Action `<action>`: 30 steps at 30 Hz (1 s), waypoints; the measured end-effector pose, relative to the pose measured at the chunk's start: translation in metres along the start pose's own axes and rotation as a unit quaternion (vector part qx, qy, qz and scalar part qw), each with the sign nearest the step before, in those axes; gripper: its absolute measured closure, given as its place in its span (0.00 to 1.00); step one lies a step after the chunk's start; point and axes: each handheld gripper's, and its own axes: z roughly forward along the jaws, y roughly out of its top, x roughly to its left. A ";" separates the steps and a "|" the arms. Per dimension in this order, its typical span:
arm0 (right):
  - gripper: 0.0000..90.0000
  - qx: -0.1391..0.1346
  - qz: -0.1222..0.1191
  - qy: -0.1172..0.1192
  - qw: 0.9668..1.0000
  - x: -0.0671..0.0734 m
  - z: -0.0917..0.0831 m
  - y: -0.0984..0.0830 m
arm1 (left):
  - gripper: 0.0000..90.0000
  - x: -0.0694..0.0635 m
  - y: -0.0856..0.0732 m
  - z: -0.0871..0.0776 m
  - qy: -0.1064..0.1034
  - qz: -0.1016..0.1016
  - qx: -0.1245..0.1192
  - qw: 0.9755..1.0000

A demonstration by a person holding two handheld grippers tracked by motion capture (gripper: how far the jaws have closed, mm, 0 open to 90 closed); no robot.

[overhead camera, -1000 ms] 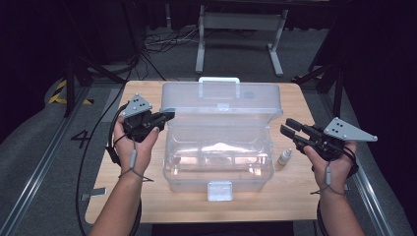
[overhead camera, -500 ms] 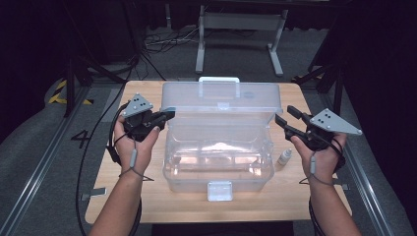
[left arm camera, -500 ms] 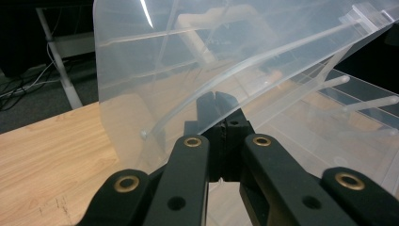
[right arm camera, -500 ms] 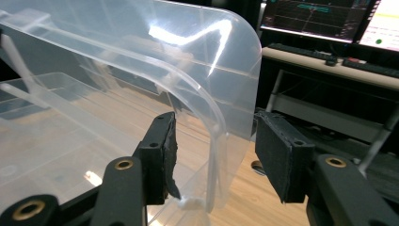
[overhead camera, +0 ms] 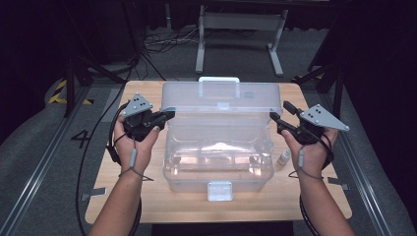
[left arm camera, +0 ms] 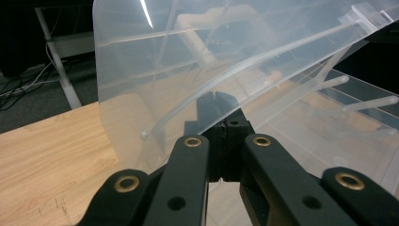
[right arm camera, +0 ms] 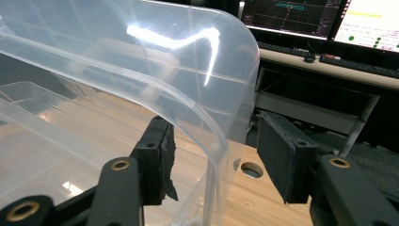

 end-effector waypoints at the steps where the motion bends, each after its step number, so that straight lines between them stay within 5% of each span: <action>1: 0.55 0.002 -0.002 -0.005 1.000 0.001 0.001 0.000 | 1.00 0.000 0.000 0.000 0.000 0.000 0.000 1.000; 16: 0.67 -0.012 -0.026 -0.048 0.998 0.011 0.009 0.000 | 1.00 0.001 0.000 0.000 -0.003 0.000 0.001 1.000; 30: 0.72 -0.019 -0.031 -0.044 0.998 0.011 0.005 0.005 | 1.00 0.001 0.000 0.000 -0.004 -0.001 0.003 1.000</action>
